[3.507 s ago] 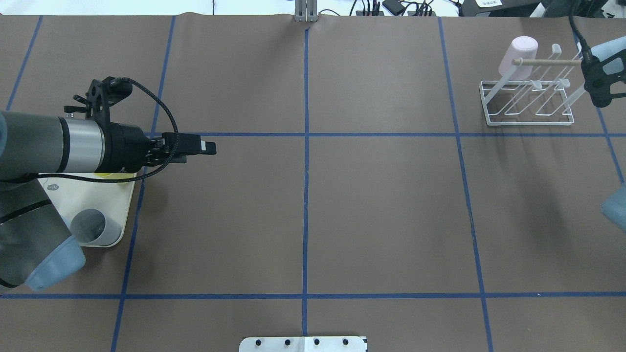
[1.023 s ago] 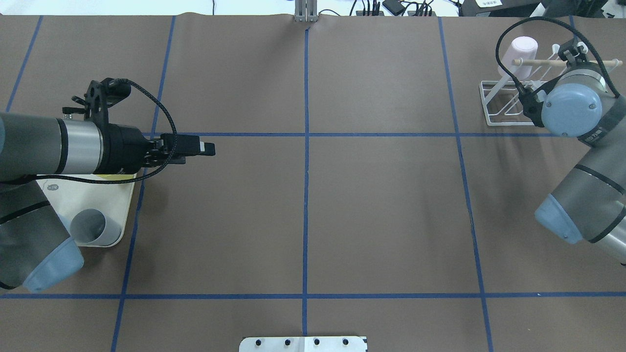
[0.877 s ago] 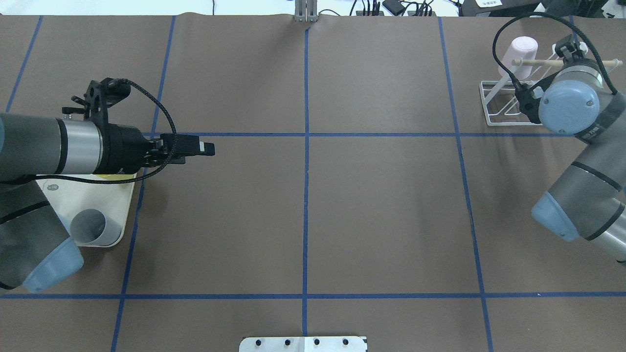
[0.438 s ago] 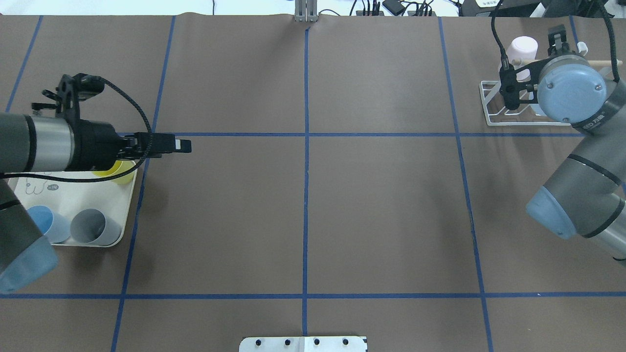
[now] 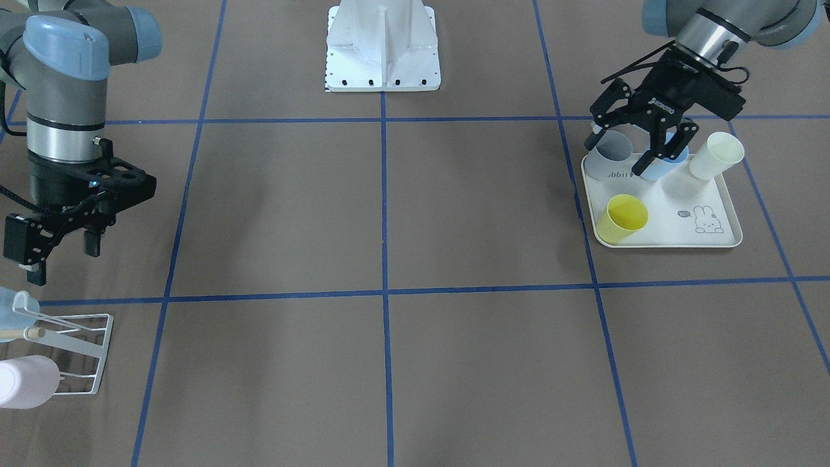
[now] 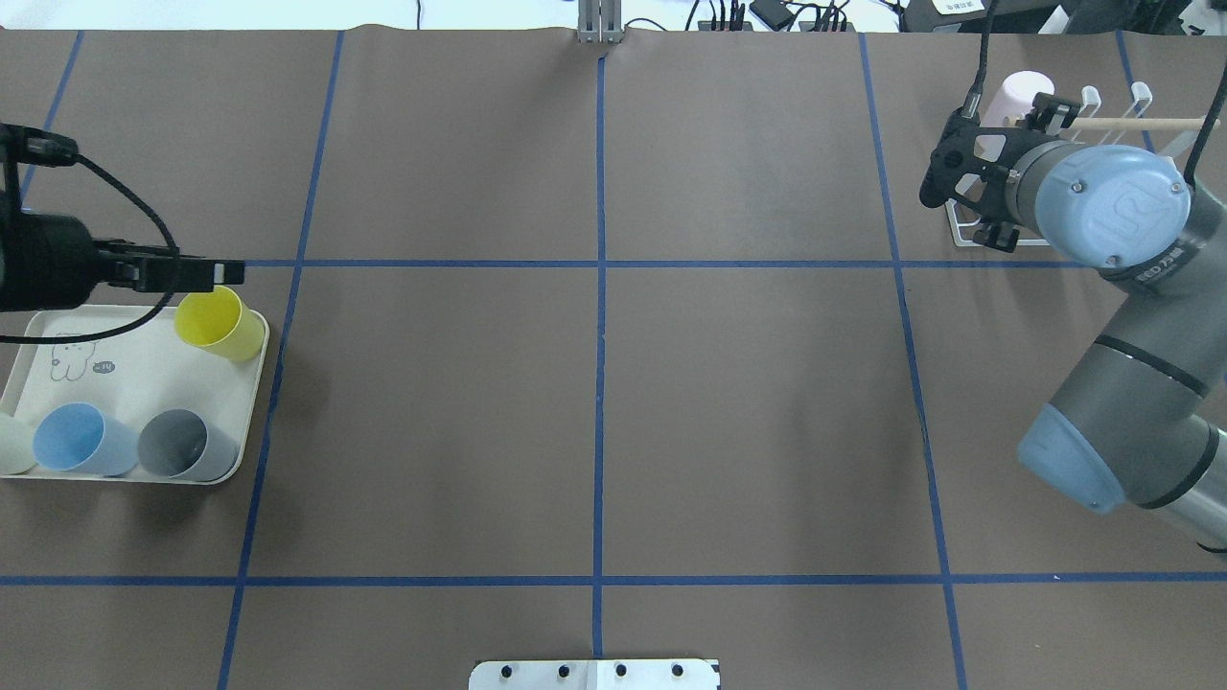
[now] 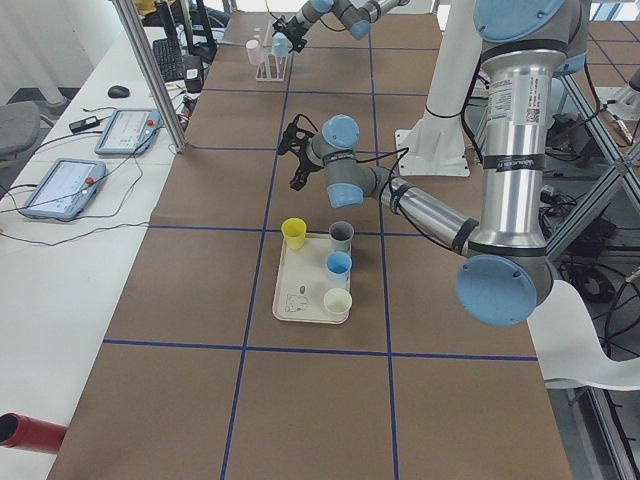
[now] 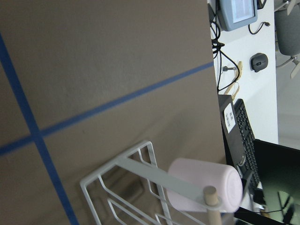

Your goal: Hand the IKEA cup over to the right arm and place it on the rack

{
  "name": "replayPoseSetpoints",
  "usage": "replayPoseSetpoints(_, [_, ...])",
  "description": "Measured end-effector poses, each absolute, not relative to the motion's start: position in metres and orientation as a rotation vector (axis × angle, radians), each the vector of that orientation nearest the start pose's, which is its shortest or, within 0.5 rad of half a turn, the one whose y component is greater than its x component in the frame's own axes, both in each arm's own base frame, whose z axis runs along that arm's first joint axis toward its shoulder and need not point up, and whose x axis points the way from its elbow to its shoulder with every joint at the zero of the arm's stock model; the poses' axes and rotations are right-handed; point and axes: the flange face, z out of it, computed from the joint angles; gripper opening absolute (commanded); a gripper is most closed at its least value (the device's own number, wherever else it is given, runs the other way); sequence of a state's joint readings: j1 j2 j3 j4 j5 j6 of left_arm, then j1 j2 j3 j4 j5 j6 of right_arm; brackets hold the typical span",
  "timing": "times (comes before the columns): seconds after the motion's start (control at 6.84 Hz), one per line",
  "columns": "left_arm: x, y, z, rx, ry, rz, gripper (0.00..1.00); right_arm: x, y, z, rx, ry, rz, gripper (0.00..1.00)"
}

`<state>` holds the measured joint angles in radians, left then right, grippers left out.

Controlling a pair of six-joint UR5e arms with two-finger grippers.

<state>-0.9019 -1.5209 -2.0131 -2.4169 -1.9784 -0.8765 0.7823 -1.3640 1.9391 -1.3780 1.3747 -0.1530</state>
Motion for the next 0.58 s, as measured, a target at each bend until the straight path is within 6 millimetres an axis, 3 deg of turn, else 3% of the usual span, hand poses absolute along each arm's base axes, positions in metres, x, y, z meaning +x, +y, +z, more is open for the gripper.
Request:
replayPoseSetpoints(0.15, [0.190, -0.417, 0.398, 0.661, 1.020, 0.127, 1.00, -0.300, -0.487, 0.347, 0.868, -0.243, -0.665, 0.99])
replayPoseSetpoints(0.44, [0.168, -0.402, 0.436, 0.666, 0.942, 0.175, 1.00, -0.327, -0.461, 0.311, 0.934, -0.595, -0.362, 0.99])
replayPoseSetpoints(0.58, [0.158, -0.388, 0.457, 0.680, 0.944, 0.189, 1.00, -0.342, -0.449, 0.297, 0.934, -0.705, -0.291, 0.99])
